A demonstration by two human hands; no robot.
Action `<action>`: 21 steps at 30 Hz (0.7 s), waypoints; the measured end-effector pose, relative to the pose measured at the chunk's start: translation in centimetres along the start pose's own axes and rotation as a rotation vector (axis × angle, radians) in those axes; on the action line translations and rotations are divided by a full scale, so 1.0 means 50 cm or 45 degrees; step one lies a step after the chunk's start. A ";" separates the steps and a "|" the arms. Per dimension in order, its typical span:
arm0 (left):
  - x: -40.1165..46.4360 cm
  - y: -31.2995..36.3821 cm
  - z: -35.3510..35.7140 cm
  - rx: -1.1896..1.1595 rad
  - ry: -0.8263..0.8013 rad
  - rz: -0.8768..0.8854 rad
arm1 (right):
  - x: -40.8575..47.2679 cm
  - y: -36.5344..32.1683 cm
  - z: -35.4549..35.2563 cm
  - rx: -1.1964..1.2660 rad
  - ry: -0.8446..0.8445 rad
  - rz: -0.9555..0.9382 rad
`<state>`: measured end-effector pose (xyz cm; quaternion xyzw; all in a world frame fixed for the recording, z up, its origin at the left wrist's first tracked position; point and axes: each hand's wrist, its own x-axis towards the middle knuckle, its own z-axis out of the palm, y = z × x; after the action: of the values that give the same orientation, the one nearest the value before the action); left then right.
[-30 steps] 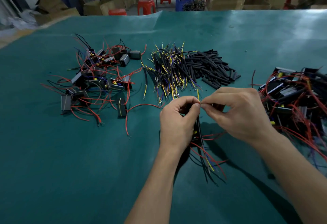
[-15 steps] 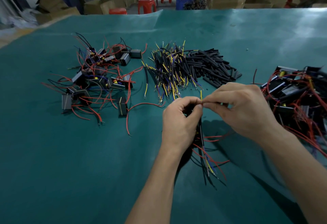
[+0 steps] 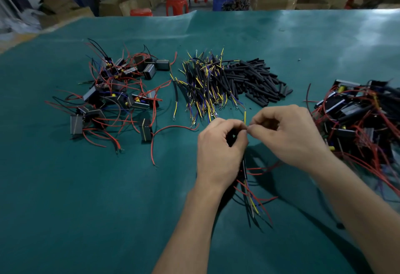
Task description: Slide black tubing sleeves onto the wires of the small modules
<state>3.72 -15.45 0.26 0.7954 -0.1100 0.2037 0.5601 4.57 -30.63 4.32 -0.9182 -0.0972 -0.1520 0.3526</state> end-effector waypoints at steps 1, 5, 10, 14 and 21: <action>0.000 0.001 0.000 0.020 0.005 0.020 | 0.003 0.001 0.002 0.122 -0.053 0.137; -0.004 0.006 0.000 0.093 -0.003 0.068 | 0.011 0.003 0.010 0.800 -0.184 0.662; -0.001 0.002 0.000 0.066 0.041 0.029 | 0.005 0.006 0.013 0.785 -0.144 0.479; 0.004 -0.004 -0.001 -0.010 0.045 -0.061 | 0.000 0.011 0.007 0.051 0.109 -0.309; 0.011 -0.009 -0.002 -0.126 0.021 -0.179 | 0.000 0.012 0.012 -0.280 0.141 -0.627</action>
<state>4.34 -15.16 0.16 0.7707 -0.0592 0.1649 0.6127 4.89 -30.68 3.52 -0.8899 -0.2812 -0.2929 0.2081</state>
